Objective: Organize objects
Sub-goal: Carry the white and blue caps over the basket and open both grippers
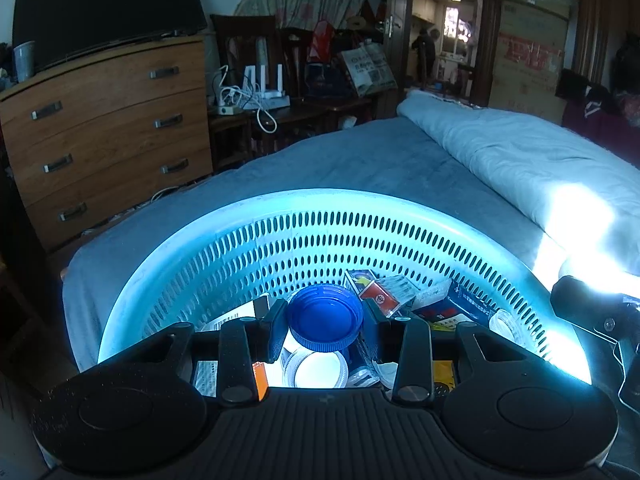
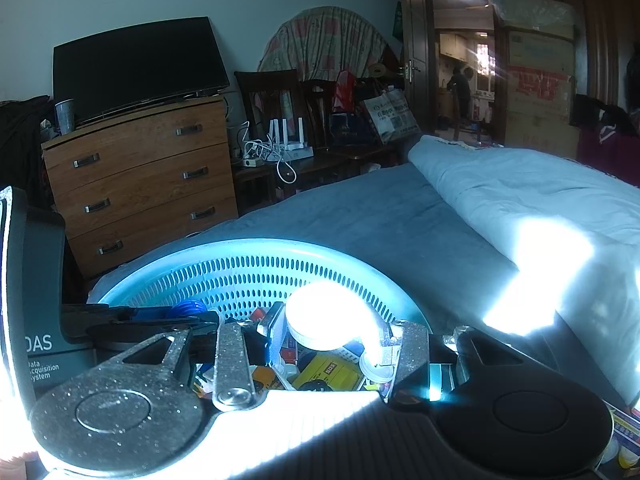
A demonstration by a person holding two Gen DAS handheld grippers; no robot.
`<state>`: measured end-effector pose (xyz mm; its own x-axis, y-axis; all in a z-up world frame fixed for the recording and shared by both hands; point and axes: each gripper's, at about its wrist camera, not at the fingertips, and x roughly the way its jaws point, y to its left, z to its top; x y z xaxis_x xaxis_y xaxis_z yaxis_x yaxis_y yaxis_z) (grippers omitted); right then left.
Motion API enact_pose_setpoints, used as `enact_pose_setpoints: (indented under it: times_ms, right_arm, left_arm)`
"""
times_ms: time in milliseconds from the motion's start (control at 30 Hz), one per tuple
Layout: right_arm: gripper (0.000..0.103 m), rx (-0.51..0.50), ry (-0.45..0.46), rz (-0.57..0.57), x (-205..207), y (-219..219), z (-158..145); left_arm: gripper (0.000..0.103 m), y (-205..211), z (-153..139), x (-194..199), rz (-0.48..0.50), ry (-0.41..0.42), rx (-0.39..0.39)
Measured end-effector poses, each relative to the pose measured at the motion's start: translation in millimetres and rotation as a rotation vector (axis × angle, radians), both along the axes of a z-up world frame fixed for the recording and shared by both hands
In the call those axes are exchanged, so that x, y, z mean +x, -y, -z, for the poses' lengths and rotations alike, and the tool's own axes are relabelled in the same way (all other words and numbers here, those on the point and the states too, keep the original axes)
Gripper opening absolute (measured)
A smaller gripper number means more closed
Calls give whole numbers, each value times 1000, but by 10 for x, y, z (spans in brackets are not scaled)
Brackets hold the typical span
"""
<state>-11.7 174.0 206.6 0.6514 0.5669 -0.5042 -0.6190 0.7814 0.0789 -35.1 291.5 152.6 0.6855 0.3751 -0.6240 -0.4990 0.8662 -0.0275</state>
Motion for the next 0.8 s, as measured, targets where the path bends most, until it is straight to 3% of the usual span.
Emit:
enact_pose_setpoints:
  times_ms: [800]
  right_arm:
    - [45, -8, -6, 3, 72, 7, 122]
  left_arm:
    - [41, -63, 70, 49, -8, -12, -8]
